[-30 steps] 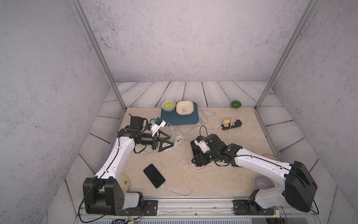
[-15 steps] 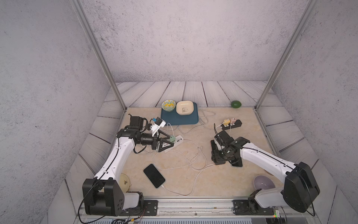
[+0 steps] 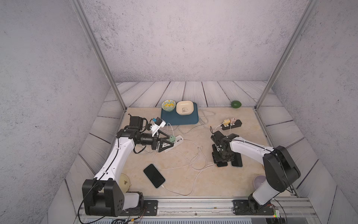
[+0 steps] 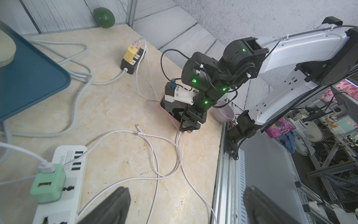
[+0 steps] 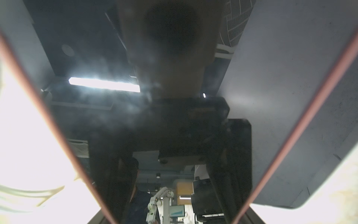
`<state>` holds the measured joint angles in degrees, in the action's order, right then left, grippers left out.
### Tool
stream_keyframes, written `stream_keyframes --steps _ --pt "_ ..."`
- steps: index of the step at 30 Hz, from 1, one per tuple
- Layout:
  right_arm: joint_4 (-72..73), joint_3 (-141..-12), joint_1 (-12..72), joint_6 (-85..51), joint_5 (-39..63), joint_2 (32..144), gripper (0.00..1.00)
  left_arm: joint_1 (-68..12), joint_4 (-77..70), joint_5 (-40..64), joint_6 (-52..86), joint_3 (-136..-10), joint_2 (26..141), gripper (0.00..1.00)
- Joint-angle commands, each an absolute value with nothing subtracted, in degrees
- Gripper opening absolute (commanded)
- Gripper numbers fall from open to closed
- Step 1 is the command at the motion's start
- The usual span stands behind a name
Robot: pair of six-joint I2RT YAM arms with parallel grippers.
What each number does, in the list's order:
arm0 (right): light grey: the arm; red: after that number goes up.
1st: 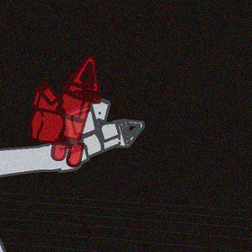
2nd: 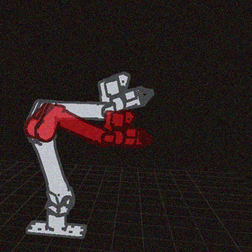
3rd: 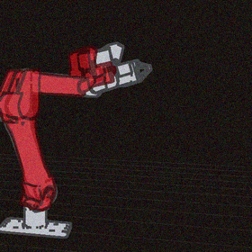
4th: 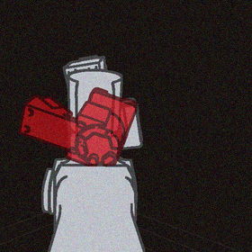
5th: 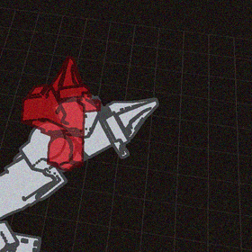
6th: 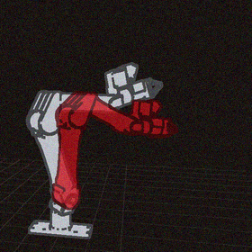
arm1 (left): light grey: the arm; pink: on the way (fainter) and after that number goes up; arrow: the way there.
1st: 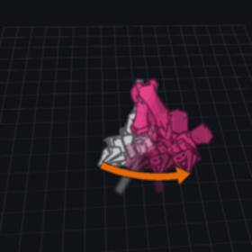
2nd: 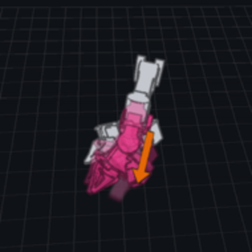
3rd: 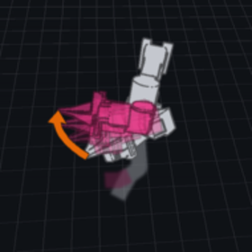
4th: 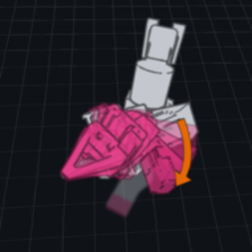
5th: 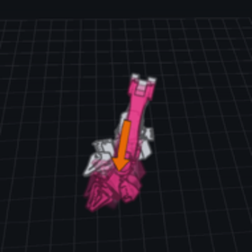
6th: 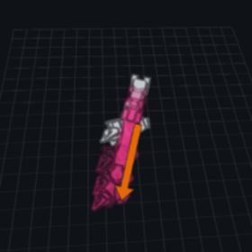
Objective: Unplug the charging cable from the phone
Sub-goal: Place the phone at the center of the board.
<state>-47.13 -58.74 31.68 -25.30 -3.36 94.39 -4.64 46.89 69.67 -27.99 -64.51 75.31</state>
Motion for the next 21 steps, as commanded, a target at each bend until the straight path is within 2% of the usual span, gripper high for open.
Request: stream_keyframes --steps 1,7,11,16,21 --pt "-46.94 -60.06 31.17 -24.96 -4.16 95.60 0.10 -3.88 46.69 69.96 -27.82 -64.56 74.32 0.98" --pt "-46.54 -59.25 30.59 -24.96 -4.65 97.77 0.13 -3.94 46.56 70.01 -27.73 -64.53 74.53 0.98" --pt "-46.24 -59.15 30.53 -24.87 -4.92 98.90 0.20 -3.79 46.44 69.77 -27.61 -64.60 74.60 0.98" --pt "-46.15 -59.00 30.53 -24.88 -5.32 99.40 0.32 -3.52 45.93 69.38 -27.04 -64.66 74.61 0.98" --pt "-46.12 -58.97 30.53 -24.96 -5.48 98.77 0.53 -3.34 45.10 68.77 -26.25 -64.47 74.62 0.98"
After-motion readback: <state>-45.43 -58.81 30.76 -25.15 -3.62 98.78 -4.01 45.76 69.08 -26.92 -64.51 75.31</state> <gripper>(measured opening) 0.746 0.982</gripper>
